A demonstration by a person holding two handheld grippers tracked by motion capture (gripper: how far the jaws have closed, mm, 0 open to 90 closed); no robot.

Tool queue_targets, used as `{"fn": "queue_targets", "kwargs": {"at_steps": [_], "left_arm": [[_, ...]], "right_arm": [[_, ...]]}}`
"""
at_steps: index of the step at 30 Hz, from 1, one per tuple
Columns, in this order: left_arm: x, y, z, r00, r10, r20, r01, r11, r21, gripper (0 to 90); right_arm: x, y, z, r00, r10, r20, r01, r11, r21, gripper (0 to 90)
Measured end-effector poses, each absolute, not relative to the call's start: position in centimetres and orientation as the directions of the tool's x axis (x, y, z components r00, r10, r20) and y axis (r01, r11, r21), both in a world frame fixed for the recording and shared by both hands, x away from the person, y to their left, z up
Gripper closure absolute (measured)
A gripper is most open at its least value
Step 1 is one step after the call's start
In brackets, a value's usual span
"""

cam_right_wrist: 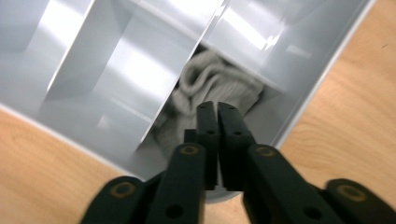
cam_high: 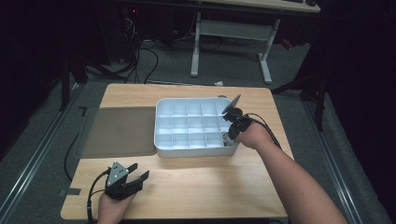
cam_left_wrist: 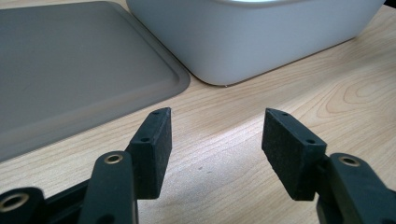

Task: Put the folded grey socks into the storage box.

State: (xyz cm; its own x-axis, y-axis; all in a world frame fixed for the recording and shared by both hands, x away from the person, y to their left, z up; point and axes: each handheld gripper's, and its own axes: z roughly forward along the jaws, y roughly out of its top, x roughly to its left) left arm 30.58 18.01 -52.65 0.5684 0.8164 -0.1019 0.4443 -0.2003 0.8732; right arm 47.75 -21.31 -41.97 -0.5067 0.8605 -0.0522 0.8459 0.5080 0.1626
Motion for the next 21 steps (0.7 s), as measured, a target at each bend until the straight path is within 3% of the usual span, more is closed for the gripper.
{"fn": "queue_targets", "kwargs": {"at_steps": [12,21], "left_arm": [[30.6,18.2,-52.7,0.565,0.819,-0.103,0.447,-0.199,0.872,43.2],[30.6,18.1,-52.7,0.568,0.816,-0.104,0.448,-0.201,0.871,43.2]], "right_arm": [[49.7,-19.8,-45.9,-0.487,0.869,-0.083,0.868,0.493,0.057,90.0],[49.8,-19.7,-46.3,-0.483,0.871,-0.088,0.871,0.489,0.053,90.0]]}}
